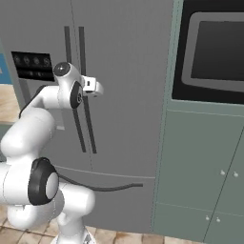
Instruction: Gather the lemon wedge and squash from the fridge and place them on a tray on the dining counter. Then gather the chicken drumstick and steak from the fridge and place them on the other tray.
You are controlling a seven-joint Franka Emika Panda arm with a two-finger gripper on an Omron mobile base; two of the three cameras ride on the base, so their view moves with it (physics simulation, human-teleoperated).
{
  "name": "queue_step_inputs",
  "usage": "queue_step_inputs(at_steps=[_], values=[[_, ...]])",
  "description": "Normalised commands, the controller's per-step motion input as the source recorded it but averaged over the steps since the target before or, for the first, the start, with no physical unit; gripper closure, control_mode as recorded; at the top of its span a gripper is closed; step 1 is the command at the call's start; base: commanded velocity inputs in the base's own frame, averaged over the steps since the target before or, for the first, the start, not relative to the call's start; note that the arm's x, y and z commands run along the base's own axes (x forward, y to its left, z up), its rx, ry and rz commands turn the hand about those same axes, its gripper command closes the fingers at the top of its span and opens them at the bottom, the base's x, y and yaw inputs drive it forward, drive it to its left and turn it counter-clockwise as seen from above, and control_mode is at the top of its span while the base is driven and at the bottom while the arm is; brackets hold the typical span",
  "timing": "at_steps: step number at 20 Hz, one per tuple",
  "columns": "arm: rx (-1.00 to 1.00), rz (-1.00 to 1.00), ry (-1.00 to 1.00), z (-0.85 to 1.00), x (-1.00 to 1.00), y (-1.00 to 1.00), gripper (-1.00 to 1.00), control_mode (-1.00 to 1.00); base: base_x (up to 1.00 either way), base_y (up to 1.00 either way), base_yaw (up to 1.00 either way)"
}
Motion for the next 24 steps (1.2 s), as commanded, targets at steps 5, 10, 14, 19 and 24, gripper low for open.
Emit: queue_step_inputs(at_steps=[5,10,14,19,24], values=[[0.0,0.0,-0.06,-0.15,0.38,0.04,1.0,-1.0,0.0,0.0,0.0],[0.0,0.0,-0.06,-0.18,0.48,0.0,1.0,-1.0,0.0,0.0,0.0],[0.0,0.0,0.07,-0.19,0.19,0.0,1.0,-1.0,0.0,0.0,0.0],[0.0,-0.05,0.02,-0.01,-0.39,-0.31,1.0,-1.0,0.0,0.0,0.0],[0.0,-0.05,0.0,0.03,-0.84,-0.59,1.0,-1.0,0.0,0.0,0.0]])
